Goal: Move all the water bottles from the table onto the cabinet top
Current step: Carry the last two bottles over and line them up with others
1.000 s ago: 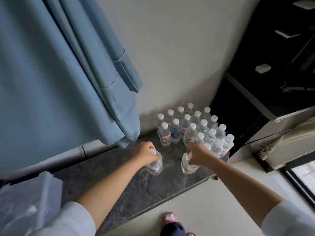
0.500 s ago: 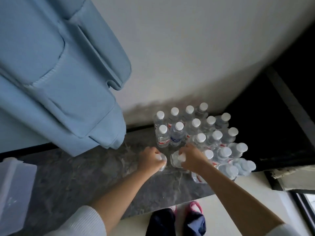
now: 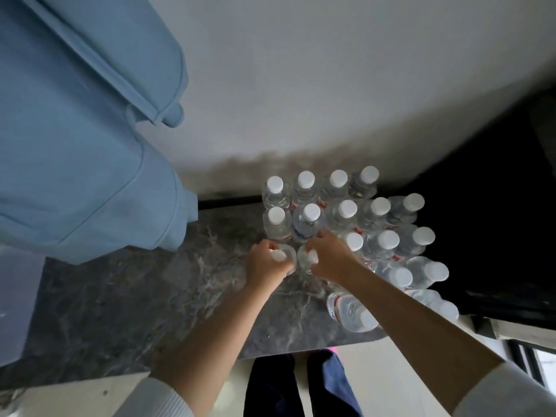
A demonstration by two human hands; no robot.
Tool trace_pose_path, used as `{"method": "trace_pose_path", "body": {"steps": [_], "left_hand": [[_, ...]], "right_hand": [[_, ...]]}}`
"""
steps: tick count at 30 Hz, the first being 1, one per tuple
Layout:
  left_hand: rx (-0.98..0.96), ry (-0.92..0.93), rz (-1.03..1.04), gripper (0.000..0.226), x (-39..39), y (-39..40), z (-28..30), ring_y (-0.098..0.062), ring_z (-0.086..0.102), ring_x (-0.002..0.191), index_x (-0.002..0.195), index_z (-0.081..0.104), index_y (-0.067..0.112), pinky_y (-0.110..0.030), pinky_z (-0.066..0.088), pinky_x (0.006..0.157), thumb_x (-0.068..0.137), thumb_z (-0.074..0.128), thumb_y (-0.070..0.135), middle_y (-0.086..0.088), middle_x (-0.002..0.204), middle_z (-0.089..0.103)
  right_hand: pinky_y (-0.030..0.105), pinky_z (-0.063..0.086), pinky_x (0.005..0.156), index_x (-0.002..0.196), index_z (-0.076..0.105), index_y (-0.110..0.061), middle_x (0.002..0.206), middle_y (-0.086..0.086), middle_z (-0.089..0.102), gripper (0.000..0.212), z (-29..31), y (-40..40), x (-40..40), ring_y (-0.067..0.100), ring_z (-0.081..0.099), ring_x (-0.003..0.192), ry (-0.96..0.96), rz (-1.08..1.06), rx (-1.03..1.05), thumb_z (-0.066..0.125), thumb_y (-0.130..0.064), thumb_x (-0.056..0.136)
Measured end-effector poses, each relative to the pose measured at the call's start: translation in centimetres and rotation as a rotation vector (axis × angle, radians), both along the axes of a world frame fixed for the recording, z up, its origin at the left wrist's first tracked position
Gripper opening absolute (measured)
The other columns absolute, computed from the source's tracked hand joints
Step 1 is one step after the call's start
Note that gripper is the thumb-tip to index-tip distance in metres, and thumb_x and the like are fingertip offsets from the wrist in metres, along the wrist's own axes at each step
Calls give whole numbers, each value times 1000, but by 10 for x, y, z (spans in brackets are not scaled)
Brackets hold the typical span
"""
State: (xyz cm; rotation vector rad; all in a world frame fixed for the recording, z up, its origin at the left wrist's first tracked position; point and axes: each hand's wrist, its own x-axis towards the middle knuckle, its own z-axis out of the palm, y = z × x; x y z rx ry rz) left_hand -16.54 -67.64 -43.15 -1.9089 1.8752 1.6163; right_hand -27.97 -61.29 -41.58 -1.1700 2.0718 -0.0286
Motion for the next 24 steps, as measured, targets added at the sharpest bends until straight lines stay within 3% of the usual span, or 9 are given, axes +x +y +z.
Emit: {"method": "trace_pose_path", "body": {"steps": [10,13,17,24], "left_hand": [[43,34,75,36,-9,-2,-1,-37,63,94,81,49,14,-50,59,74,50,64,20,-21,110,57],[45,-11,-20,32,-9,-4,0,-33,62,95,93,50,8,-47,60,73,68,71,10,-19,114,53],[16,-72,-142,46,-10,-9,-5,-28,60,97,112,51,1,-41,59,79,73,72,12,-17,119,51],[-167,-153,-392,37,-9,-10,0,-27,56,106,115,54,3,-22,39,77,82,66,16,-16,123,49]], "right_hand": [[25,44,87,119,56,-7,127,10,46,38,-2,-9,-8,25,53,112,-5,53,-36,62,-4,82],[28,45,95,121,56,-7,130,11,44,39,2,-11,-10,26,50,116,-1,85,-29,61,-5,83],[30,47,95,123,53,-6,131,13,42,39,1,-10,-10,27,51,115,27,137,-43,58,-1,84],[34,46,103,128,46,-3,132,17,42,41,3,-2,-6,29,51,118,96,184,-27,53,1,88]]}}
